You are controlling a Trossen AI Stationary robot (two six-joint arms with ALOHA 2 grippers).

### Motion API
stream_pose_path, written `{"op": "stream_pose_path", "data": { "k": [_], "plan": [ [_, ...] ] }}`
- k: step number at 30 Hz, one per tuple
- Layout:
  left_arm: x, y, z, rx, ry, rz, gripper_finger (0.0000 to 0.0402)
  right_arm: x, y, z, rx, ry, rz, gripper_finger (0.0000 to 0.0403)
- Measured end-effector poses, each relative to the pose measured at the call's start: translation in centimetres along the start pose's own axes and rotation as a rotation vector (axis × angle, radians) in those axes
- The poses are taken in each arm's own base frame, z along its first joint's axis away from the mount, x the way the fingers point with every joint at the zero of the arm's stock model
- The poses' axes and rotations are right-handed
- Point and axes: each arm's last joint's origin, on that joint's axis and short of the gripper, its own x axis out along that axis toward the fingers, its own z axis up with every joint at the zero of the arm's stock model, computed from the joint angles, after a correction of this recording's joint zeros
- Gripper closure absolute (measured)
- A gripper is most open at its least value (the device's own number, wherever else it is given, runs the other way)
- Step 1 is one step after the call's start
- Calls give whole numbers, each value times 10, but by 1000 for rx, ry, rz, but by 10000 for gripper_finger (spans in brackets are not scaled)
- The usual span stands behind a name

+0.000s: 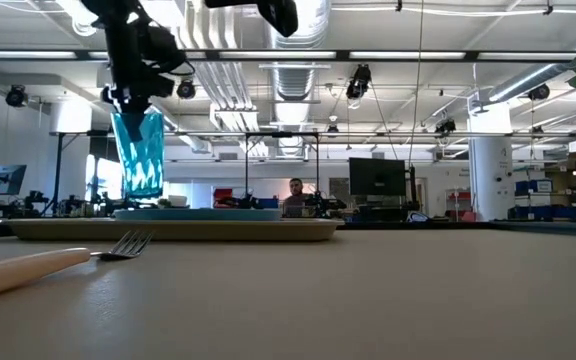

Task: Pick and place plate/cup/fork/spoon on tray
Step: Put the blue cup on the white serving tray to the top right of the light blue plate

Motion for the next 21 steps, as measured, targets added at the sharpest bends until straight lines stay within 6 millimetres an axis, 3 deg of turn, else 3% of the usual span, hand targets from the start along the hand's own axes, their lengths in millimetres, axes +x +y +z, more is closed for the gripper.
{"op": "stream_pose_path", "data": {
  "k": [14, 21],
  "plan": [
    [39, 30, 4, -92, 107, -63, 401, 0, 12, -3, 18, 6, 20, 394],
    [55, 36, 5, -110, 151, -107, 402, 0, 12, -3, 24, 3, 9, 394]
  ]
}}
